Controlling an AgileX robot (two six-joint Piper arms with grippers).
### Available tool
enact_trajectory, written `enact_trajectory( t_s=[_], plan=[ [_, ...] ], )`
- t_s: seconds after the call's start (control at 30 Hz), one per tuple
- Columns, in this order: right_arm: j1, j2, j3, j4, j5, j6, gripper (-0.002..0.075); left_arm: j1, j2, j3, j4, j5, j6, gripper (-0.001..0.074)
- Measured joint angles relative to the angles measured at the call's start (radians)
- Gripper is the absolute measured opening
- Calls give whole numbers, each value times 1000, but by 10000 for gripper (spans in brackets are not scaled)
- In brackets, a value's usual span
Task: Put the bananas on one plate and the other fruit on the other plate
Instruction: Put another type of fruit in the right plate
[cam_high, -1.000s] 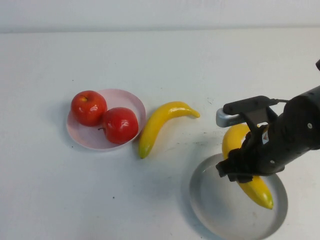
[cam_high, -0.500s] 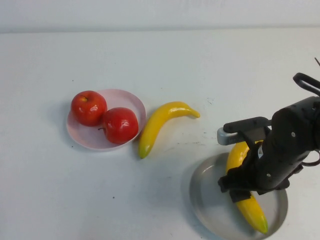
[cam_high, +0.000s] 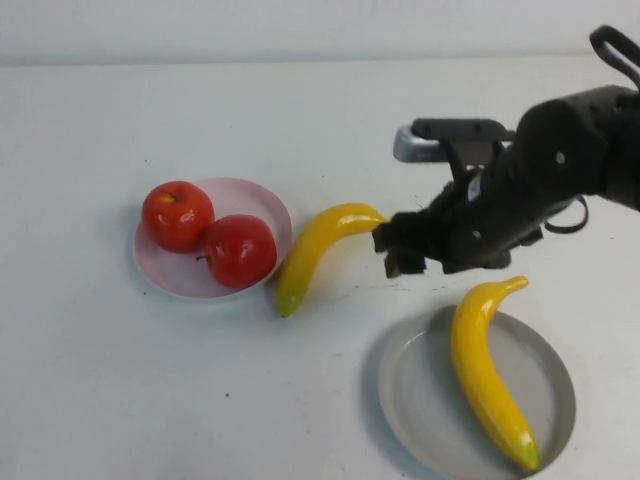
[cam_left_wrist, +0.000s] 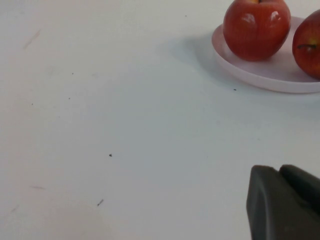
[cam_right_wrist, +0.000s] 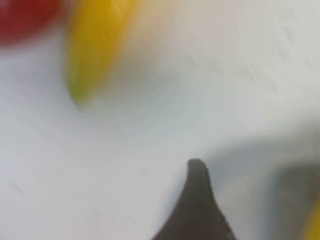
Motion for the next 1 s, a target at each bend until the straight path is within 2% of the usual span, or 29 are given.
enact_trajectory(
  t_s=[0.2, 0.3, 0.63, 0.73, 1.0],
  plan=[
    [0, 181, -234, 66, -24, 0, 473, 0, 0, 0, 0, 0, 0, 1],
    [0, 330, -417, 69, -14, 15, 473, 0, 0, 0, 0, 0, 0, 1],
    [-4, 623, -827, 78, 203, 105, 472, 0, 0, 0, 0, 0, 0, 1],
    [-6, 669, -899, 80, 274, 138, 472, 0, 0, 0, 0, 0, 0, 1],
    [-6, 725, -955, 74, 301, 153, 470, 0, 0, 0, 0, 0, 0, 1]
  ],
)
